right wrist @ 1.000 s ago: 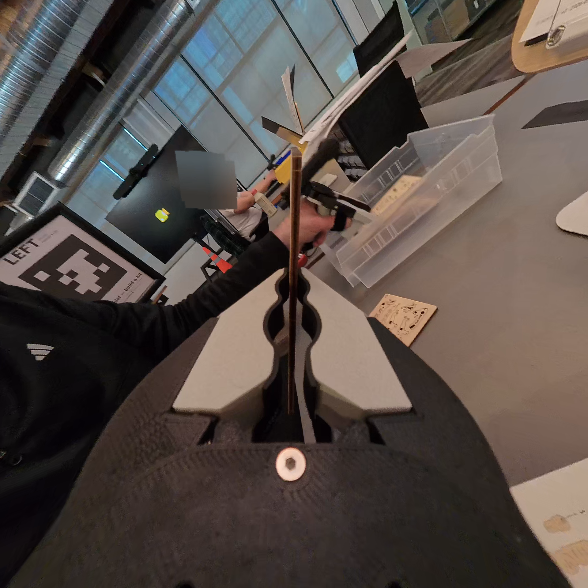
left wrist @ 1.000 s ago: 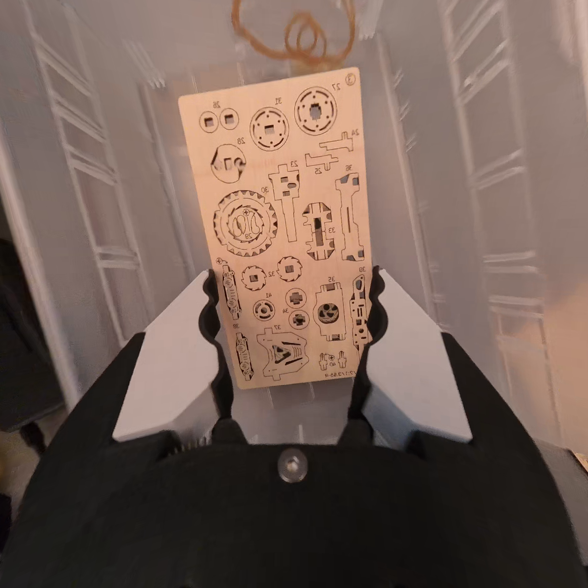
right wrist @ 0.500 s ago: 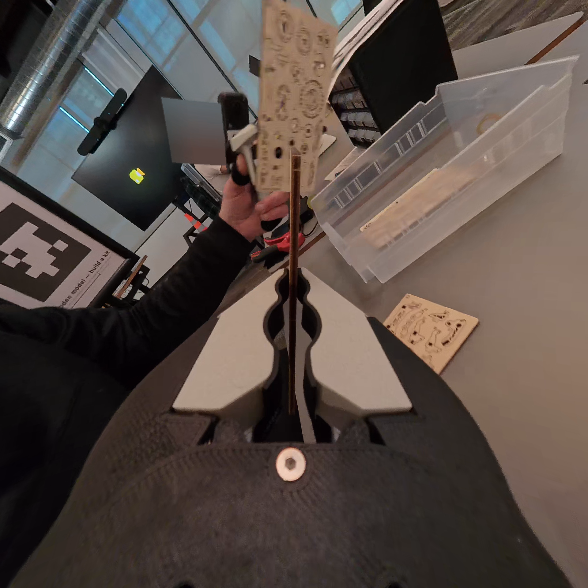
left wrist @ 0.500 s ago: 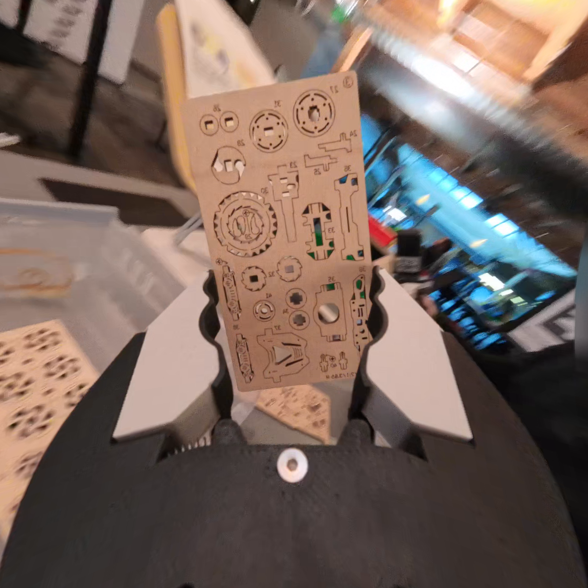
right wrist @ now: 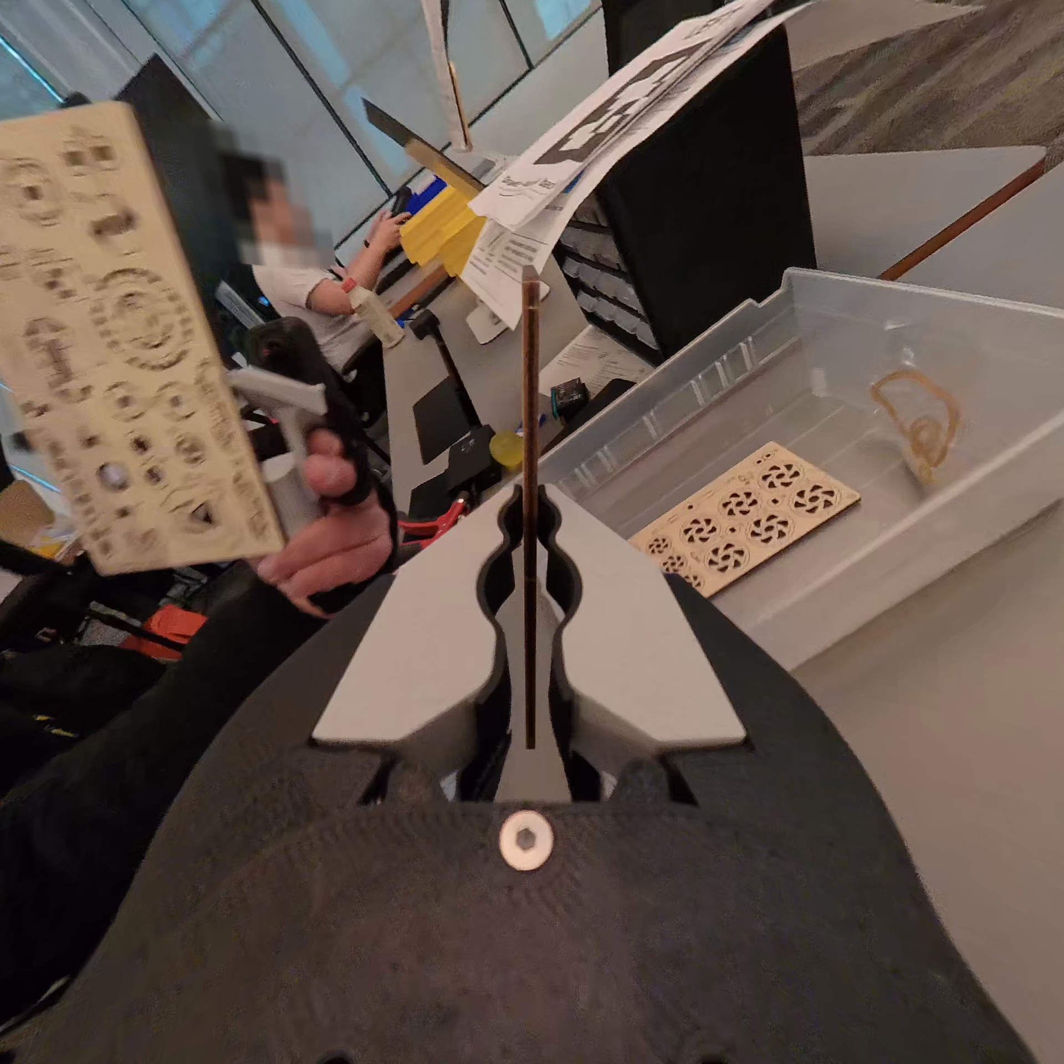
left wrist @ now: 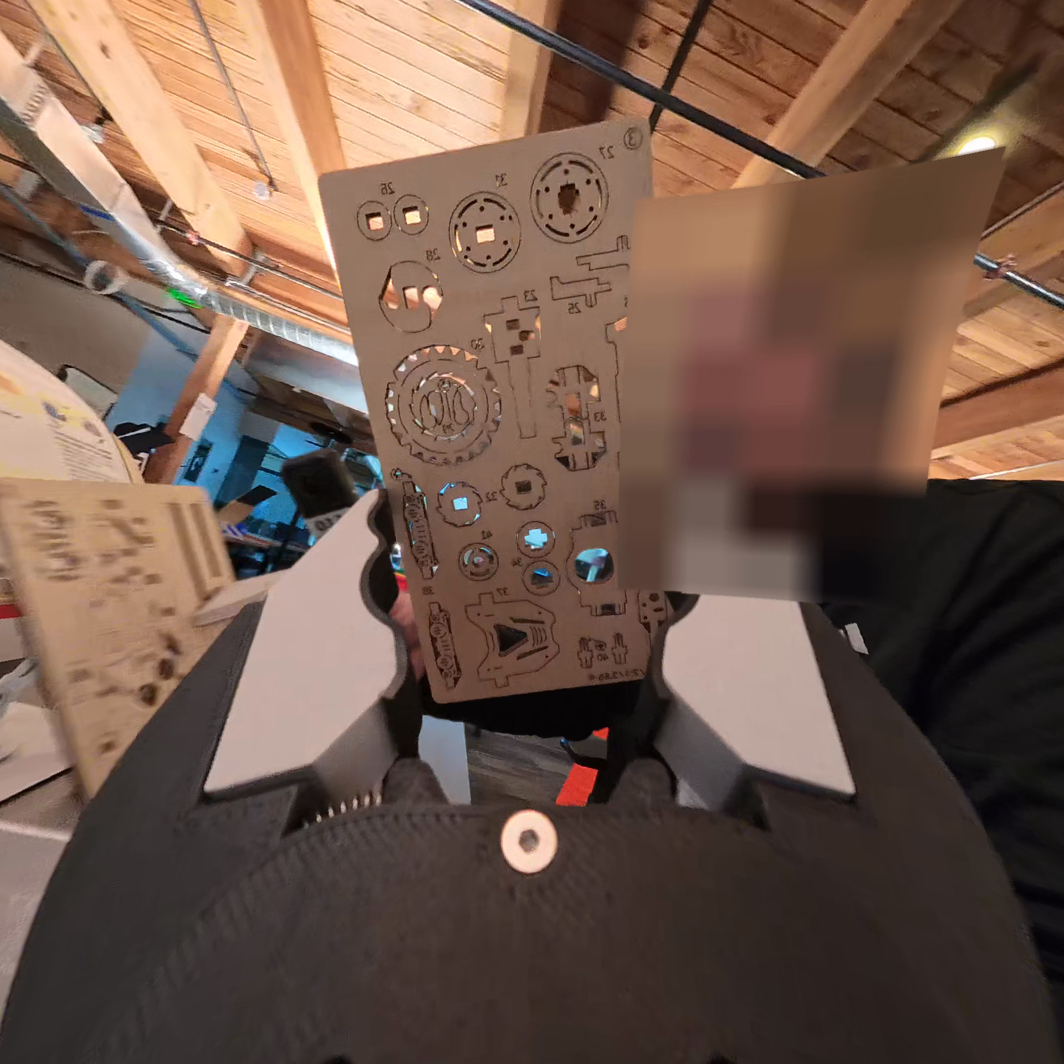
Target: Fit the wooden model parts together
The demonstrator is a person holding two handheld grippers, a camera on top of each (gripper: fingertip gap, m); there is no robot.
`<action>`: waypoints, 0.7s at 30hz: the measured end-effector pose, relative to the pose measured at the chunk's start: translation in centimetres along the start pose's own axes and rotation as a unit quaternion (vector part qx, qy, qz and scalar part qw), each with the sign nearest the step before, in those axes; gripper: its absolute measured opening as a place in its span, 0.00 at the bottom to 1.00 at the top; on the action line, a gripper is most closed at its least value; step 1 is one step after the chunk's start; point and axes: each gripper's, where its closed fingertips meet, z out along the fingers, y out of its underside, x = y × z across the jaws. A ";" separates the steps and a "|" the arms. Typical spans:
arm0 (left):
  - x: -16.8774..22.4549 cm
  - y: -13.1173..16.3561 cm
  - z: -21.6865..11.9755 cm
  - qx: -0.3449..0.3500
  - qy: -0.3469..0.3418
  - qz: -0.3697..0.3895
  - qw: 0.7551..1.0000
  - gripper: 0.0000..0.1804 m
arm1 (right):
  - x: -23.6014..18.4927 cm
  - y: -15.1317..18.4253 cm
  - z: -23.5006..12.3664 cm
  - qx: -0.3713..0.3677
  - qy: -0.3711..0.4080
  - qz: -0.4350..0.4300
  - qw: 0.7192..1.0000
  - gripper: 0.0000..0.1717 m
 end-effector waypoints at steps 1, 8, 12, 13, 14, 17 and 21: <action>0.1 0.0 -0.1 0.001 0.005 0.002 1.000 0.52 | 0.4 -0.2 1.3 -0.005 0.005 0.003 1.000 0.01; 1.1 -0.7 -1.1 0.018 0.038 -0.005 0.999 0.52 | 5.3 1.8 9.0 -0.095 0.089 0.011 0.991 0.01; 1.4 -1.2 -1.6 0.029 0.048 -0.006 0.998 0.52 | 8.7 4.6 10.4 -0.165 0.152 0.009 0.974 0.01; 1.5 -1.2 -1.7 0.031 0.051 -0.006 0.998 0.52 | 9.2 4.7 10.4 -0.167 0.166 0.006 0.972 0.01; 1.5 -1.2 -1.8 0.032 0.054 -0.008 0.998 0.52 | 9.4 4.7 10.3 -0.173 0.177 -0.004 0.969 0.01; 1.4 -1.2 -1.9 0.035 0.061 -0.013 0.997 0.52 | 10.3 4.8 9.9 -0.203 0.221 -0.049 0.953 0.12; 1.3 -1.1 -1.8 0.037 0.067 -0.018 0.997 0.52 | 10.8 3.8 8.9 -0.199 0.255 -0.097 0.941 0.31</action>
